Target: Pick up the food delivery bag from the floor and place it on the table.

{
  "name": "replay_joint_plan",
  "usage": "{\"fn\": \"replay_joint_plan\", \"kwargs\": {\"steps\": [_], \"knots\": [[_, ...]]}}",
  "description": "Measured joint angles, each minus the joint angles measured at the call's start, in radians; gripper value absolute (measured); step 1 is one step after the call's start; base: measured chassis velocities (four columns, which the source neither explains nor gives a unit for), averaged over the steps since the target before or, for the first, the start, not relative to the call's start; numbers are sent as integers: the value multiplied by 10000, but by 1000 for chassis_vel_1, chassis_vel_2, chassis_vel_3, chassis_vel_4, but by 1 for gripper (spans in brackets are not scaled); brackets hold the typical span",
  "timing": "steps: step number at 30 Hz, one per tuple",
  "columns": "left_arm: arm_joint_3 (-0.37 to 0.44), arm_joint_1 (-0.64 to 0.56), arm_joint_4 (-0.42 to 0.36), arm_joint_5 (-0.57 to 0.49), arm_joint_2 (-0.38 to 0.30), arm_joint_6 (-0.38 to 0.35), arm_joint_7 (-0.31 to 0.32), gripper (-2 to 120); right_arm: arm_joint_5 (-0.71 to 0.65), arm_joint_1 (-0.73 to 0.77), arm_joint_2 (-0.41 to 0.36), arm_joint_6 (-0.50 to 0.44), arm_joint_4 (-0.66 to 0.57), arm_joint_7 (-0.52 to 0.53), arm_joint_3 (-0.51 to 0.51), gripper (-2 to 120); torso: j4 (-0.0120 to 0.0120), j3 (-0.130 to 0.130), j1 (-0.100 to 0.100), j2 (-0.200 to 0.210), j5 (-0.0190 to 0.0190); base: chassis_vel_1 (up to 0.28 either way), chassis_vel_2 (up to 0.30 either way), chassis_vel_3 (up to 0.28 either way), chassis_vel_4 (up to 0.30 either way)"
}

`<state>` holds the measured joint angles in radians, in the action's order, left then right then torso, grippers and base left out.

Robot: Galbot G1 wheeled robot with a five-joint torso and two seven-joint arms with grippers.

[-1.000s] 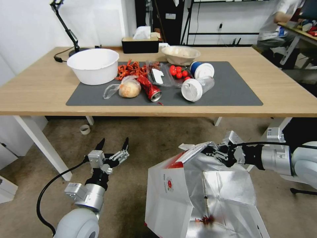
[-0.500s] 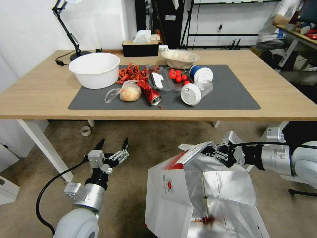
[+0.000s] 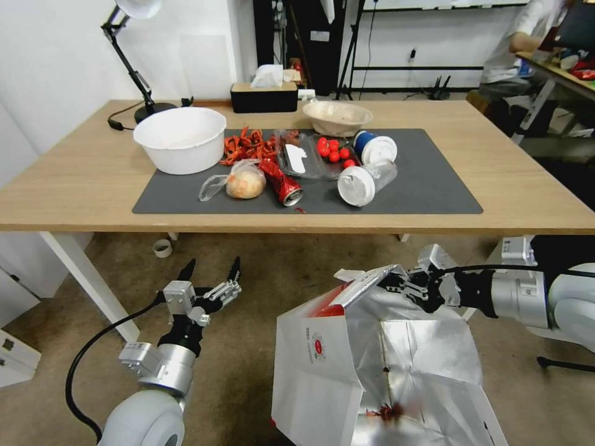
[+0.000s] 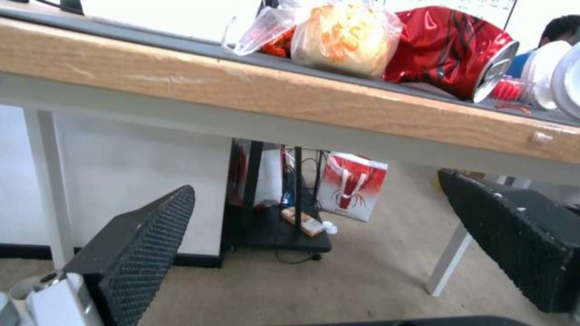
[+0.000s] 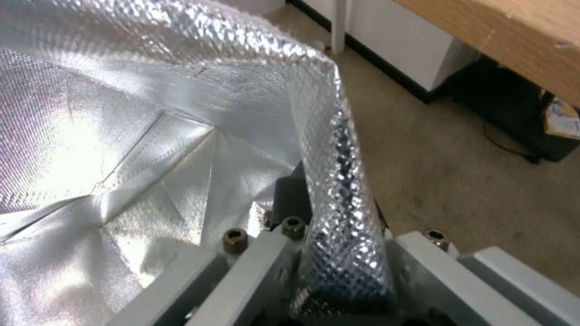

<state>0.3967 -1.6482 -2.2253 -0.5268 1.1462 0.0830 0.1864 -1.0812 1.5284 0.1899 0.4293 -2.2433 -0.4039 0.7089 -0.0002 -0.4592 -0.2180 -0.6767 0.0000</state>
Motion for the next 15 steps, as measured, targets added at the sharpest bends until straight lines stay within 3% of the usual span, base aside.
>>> {"fn": "replay_joint_plan", "kwargs": {"steps": [15], "knots": [[39,-101,-27,35,-13,-69,-26,100,-12,25,42,0,-10,13,9,0,0,-358,-257,-619,-1,0,0,0,0]]}}
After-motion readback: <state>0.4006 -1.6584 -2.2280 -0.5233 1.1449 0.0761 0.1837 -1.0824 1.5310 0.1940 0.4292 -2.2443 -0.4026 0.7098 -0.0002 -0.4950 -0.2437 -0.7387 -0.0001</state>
